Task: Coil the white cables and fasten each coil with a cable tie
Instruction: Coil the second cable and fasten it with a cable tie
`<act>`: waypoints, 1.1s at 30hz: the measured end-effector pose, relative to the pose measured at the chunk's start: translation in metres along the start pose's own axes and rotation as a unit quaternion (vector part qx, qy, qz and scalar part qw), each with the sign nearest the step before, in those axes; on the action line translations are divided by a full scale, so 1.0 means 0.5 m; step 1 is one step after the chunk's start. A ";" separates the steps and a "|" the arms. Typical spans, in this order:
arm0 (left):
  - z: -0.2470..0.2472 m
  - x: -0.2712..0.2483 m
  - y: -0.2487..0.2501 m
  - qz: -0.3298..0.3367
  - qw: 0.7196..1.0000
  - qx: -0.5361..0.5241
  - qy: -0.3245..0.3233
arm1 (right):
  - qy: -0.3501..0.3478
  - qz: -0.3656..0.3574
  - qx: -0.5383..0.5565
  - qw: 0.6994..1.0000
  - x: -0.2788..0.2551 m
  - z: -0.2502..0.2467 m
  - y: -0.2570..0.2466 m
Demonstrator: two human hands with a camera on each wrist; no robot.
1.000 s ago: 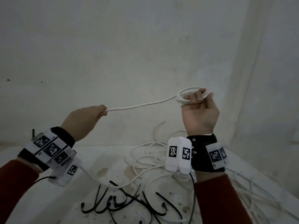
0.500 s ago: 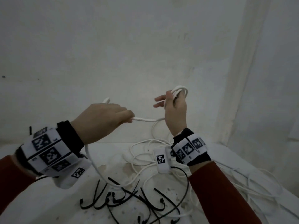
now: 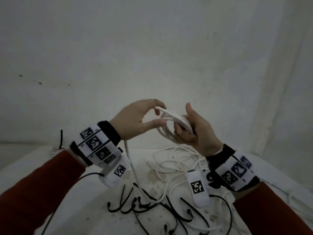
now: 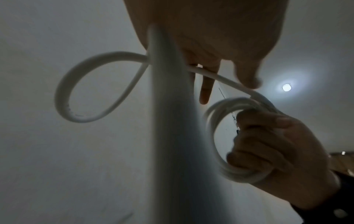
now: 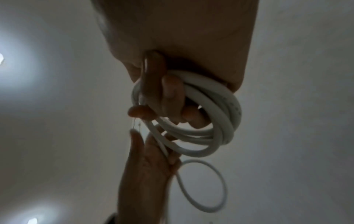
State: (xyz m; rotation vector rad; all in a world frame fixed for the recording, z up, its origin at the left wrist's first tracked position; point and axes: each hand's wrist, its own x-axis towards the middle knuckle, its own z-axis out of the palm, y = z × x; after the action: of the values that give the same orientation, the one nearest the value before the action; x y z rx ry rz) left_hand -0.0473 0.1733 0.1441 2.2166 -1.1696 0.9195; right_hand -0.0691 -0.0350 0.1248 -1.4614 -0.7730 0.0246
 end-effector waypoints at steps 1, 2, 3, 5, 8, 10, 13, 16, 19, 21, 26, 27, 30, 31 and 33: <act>0.008 -0.002 0.007 -0.006 0.999 -0.032 0.008 | -0.008 -0.004 0.036 0.999 0.001 0.003 -0.003; 0.015 -0.002 0.011 -0.007 0.998 -0.056 0.022 | -0.015 -0.011 0.067 0.998 0.002 0.006 -0.005; 0.020 -0.003 0.012 -0.006 0.997 -0.070 0.035 | -0.020 -0.018 0.091 0.995 0.003 0.009 -0.006; 0.028 -0.002 0.009 -0.004 0.995 -0.077 0.056 | -0.014 -0.036 0.104 0.994 0.004 0.017 -0.006; 0.029 0.001 0.004 -0.008 0.996 -0.074 0.058 | 0.011 -0.060 0.069 0.996 0.003 0.023 -0.005; 0.024 0.001 0.003 -0.009 0.997 -0.058 0.044 | 0.021 -0.052 0.042 0.998 0.003 0.019 -0.009; 0.021 0.003 0.002 -0.011 1.000 -0.008 0.021 | 0.009 -0.032 -0.003 0.999 -0.002 0.009 -0.019; 0.021 0.016 0.006 0.000 0.997 0.083 -0.002 | -0.008 0.006 -0.026 1.000 -0.005 0.004 -0.030; 0.016 0.037 0.002 0.029 0.993 0.115 0.000 | 0.021 0.036 -0.011 0.999 -0.007 -0.007 -0.047; 0.021 0.048 -0.009 0.067 0.990 0.121 0.013 | 0.059 0.039 0.047 0.996 -0.009 -0.021 -0.056; 0.060 0.050 -0.053 0.062 0.980 0.177 0.065 | 0.129 0.008 0.167 0.978 -0.021 -0.066 -0.086; 0.063 0.049 -0.056 0.033 0.985 0.154 0.076 | 0.139 0.001 0.166 0.976 -0.023 -0.077 -0.091; 0.062 0.057 -0.050 -0.049 0.992 0.101 0.063 | 0.165 -0.013 0.152 0.974 -0.031 -0.101 -0.101; 0.059 0.061 -0.044 -0.060 0.992 0.080 0.070 | 0.173 -0.019 0.154 0.973 -0.034 -0.109 -0.103; 0.050 0.070 -0.039 -0.072 0.990 0.037 0.118 | 0.194 -0.032 0.169 0.966 -0.042 -0.130 -0.104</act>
State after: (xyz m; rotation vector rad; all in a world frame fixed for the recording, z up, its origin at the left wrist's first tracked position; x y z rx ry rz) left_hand -0.0081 0.1486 0.1514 2.1466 -0.8694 1.1433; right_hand -0.0764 -0.1096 0.1667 -1.0702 -0.4663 -0.1686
